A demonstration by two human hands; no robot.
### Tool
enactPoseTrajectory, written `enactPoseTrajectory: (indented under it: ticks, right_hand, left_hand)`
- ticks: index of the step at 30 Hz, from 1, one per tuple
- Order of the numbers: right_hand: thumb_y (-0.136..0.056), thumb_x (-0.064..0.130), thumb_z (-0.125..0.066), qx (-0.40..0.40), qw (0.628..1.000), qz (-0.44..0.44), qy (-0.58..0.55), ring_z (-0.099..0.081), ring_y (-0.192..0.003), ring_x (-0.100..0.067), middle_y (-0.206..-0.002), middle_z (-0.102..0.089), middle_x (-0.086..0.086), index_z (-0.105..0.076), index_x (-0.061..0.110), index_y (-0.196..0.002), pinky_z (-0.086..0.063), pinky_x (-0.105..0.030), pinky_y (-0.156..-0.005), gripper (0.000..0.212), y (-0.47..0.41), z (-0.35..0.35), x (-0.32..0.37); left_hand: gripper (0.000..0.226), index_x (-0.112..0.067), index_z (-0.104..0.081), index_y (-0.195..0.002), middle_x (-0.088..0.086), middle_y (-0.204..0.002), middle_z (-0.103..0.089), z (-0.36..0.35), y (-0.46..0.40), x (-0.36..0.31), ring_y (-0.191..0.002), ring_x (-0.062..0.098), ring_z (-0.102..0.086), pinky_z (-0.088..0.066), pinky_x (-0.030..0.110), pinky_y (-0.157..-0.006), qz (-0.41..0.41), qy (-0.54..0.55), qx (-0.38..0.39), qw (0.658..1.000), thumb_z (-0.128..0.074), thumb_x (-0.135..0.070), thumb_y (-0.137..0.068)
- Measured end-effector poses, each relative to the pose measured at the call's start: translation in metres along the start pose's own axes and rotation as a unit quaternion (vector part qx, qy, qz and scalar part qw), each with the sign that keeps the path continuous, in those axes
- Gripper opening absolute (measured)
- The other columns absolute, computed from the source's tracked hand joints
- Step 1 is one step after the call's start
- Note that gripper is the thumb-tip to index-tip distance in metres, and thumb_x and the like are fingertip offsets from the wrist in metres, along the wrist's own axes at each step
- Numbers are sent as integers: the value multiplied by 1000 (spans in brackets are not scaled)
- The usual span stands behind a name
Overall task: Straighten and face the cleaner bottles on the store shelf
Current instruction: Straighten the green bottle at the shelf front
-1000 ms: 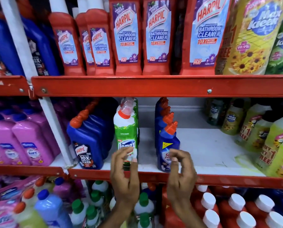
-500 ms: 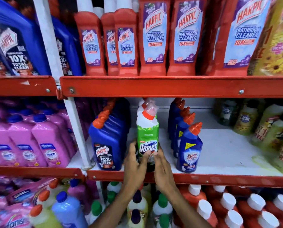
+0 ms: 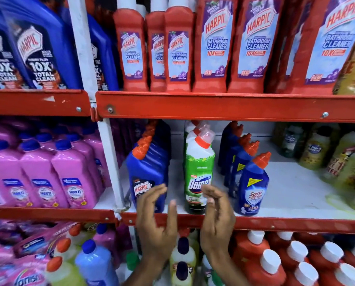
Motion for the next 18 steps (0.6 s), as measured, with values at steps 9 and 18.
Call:
enactPoseTrajectory:
  ticks: [9, 18]
  right_hand:
    - [-107, 30, -36, 270, 948, -163, 42, -26, -151, -3, -164, -30, 8, -28, 21, -157, -20, -26, -126, 51, 33, -109, -8]
    - [-108, 25, -34, 254, 955, -144, 46, -27, -146, 4, -165, -29, 7, -25, 22, -158, -17, 7, -104, 51, 34, -117, -18]
  left_hand:
    - [67, -16, -43, -149, 7, -145, -60, 30, -30, 66, -130, 23, -60, -48, 50, -113, 200, -29, 69, 977, -59, -42, -89]
    - [53, -19, -52, -139, 5, -120, -72, 32, -30, 77, -108, 21, -72, -58, 53, -94, 174, -9, 74, 982, -64, -41, -92]
Point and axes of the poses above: each hand's wrist, its own y-axis away from the middle knuckle, its own z-axis out of the back of the hand, x = y × z, the point moved 6 cm from there along -y, towards the middle knuckle
